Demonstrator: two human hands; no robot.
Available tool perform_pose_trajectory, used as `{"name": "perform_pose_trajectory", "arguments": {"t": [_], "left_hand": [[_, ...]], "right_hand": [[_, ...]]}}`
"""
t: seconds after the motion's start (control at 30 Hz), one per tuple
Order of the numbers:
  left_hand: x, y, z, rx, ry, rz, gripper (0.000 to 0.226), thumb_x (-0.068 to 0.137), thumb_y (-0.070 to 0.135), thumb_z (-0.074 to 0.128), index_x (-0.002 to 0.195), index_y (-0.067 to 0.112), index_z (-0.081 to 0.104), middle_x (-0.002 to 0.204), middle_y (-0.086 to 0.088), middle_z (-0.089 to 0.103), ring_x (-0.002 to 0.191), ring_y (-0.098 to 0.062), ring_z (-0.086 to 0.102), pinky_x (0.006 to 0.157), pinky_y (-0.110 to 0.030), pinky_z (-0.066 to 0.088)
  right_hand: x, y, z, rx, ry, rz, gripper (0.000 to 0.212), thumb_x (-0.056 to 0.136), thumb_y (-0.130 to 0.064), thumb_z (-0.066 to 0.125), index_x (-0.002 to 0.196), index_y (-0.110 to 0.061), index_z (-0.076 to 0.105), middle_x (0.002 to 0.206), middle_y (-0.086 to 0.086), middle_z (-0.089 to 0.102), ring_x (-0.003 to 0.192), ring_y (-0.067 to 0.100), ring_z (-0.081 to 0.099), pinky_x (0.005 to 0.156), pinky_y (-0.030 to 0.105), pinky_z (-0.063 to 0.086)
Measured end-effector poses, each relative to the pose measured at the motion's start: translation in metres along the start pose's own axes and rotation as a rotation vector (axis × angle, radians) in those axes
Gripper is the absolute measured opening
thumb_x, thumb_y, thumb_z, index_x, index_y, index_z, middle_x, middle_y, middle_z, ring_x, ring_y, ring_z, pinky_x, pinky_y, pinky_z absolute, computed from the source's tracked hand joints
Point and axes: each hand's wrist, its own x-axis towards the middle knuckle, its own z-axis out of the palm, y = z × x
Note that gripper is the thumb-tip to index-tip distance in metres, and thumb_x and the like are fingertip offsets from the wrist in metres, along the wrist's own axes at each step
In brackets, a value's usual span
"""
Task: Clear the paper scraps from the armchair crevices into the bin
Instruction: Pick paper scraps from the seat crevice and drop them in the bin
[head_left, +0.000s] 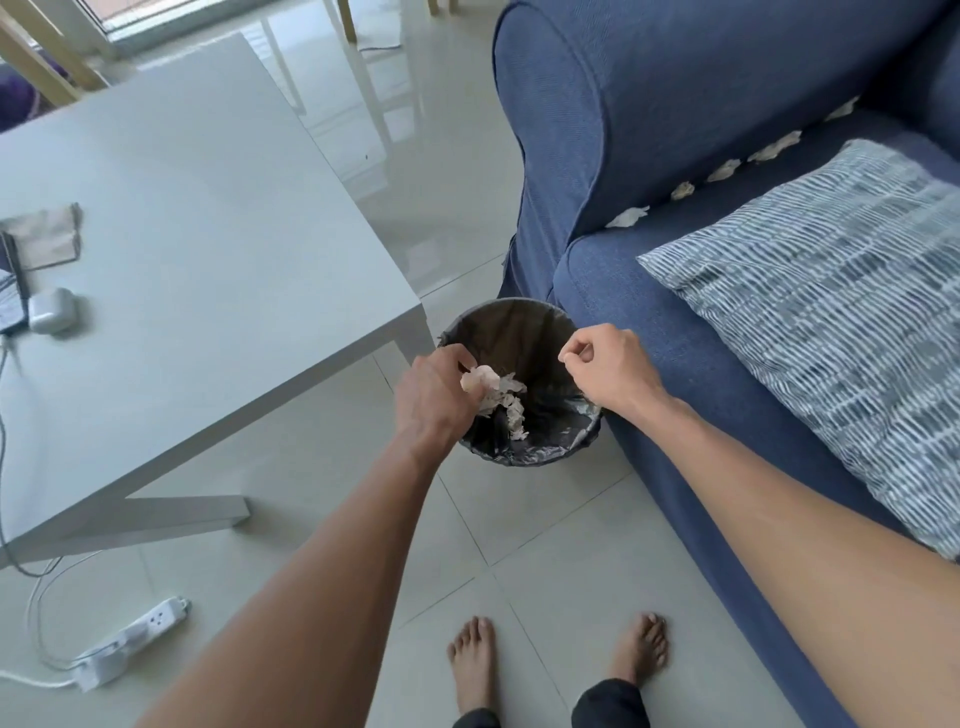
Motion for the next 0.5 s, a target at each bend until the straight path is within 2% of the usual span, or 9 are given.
{"name": "perform_pose_trajectory", "arguments": {"t": [0.1,0.2,0.37,0.5], "left_hand": [[0.004,0.003,0.011,0.012,-0.032,-0.003,0.034,0.084,0.043,0.069,0.114,0.026,0.068,0.107,-0.003,0.072,0.099,-0.025,0.067,0.082,-0.038,0.055],[0.005,0.007,0.015,0.045,-0.030,-0.015,0.037,0.087,0.037,0.069,0.121,0.024,0.066,0.113,-0.003,0.071,0.104,-0.024,0.066,0.087,-0.038,0.054],[0.013,0.031,0.001,0.072,0.053,0.008,0.027,0.091,0.031,0.064,0.117,0.025,0.068,0.108,-0.003,0.073,0.096,-0.026,0.069,0.083,-0.041,0.056],[0.032,0.076,-0.021,0.123,0.167,0.096,0.025,0.095,0.034,0.056,0.115,0.025,0.068,0.103,0.002,0.074,0.092,-0.026,0.069,0.078,-0.036,0.053]], "right_hand": [[0.006,0.002,-0.005,0.108,0.016,0.007,0.019,0.091,-0.018,0.059,0.080,-0.023,0.074,0.071,-0.005,0.071,0.073,0.019,0.071,0.072,0.041,0.061],[0.013,0.001,-0.015,0.147,0.032,0.003,0.017,0.090,-0.020,0.059,0.082,-0.024,0.074,0.075,-0.003,0.072,0.072,0.020,0.072,0.073,0.042,0.061],[0.028,0.003,-0.046,0.160,0.099,-0.059,0.016,0.091,-0.022,0.060,0.084,-0.024,0.074,0.078,-0.003,0.072,0.070,0.017,0.071,0.075,0.039,0.060],[0.045,0.006,-0.100,0.181,0.166,-0.080,0.015,0.091,-0.020,0.061,0.082,-0.023,0.073,0.077,-0.003,0.071,0.073,0.018,0.070,0.073,0.040,0.059]]}}
